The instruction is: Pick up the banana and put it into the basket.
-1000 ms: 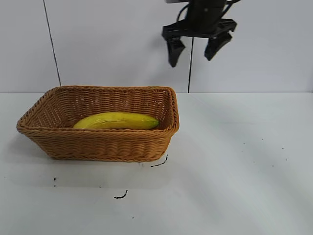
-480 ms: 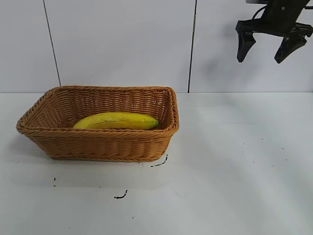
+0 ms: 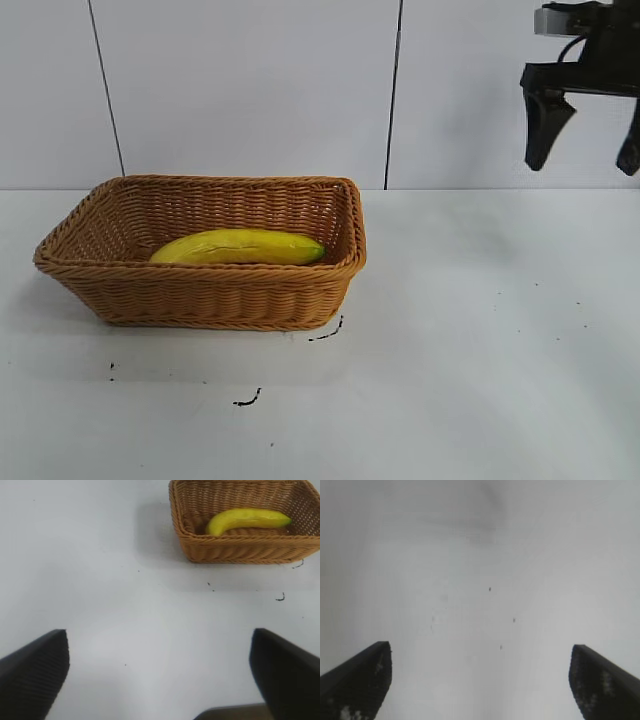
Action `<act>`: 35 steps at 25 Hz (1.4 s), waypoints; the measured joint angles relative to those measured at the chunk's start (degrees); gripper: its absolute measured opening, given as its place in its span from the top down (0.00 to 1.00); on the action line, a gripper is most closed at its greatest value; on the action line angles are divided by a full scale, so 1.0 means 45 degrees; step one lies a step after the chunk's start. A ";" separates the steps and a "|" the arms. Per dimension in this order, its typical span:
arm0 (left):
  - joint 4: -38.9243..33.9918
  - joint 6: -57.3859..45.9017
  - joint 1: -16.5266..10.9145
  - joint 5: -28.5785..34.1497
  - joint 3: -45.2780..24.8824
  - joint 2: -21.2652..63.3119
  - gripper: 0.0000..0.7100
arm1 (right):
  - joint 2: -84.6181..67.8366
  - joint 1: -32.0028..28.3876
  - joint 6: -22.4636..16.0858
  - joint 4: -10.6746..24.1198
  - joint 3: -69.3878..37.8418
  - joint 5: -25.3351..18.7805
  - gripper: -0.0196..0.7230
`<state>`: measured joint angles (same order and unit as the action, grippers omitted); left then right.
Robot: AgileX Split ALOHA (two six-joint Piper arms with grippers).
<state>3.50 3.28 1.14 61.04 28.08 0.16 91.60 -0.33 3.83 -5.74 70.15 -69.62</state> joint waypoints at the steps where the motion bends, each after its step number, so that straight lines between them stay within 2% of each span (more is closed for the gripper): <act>1: 0.0000 0.0000 0.0000 0.0000 0.0000 0.0000 0.02 | -0.0816 0.0000 0.0060 0.0000 -0.0784 0.0000 0.05; 3: 0.0000 0.0000 0.0000 0.0000 0.0000 0.0000 0.02 | -0.2435 0.0000 0.0141 -0.0012 -0.2269 0.0029 0.05; 6: 0.0000 0.0000 0.0000 0.0000 0.0000 0.0000 0.02 | -0.5072 0.0000 0.0210 -0.0012 -0.4155 0.0608 0.05; 11: 0.0000 0.0000 0.0000 0.0000 0.0000 0.0000 0.02 | -0.9737 0.0000 0.0290 -0.0035 -0.6784 0.2562 0.05; 13: 0.0000 0.0000 0.0000 0.0000 0.0000 0.0000 0.02 | -1.1605 0.0000 0.0371 -0.0025 -0.7714 0.2933 0.05; 17: 0.0000 0.0000 0.0000 0.0000 0.0000 0.0000 0.02 | -1.4810 0.0000 0.0425 0.0035 -0.8990 0.2725 0.05; 23: 0.0000 0.0000 0.0000 0.0000 0.0000 0.0000 0.02 | -1.8250 0.0000 0.0425 0.0113 -0.9252 0.2497 0.05; 35: 0.0000 0.0000 0.0000 0.0000 0.0000 0.0000 0.02 | -2.0404 0.0000 0.0425 0.0113 -0.9262 0.2497 0.05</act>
<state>3.50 3.28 1.14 61.04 28.08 0.16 -0.21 -0.33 5.74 -5.23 28.48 -58.38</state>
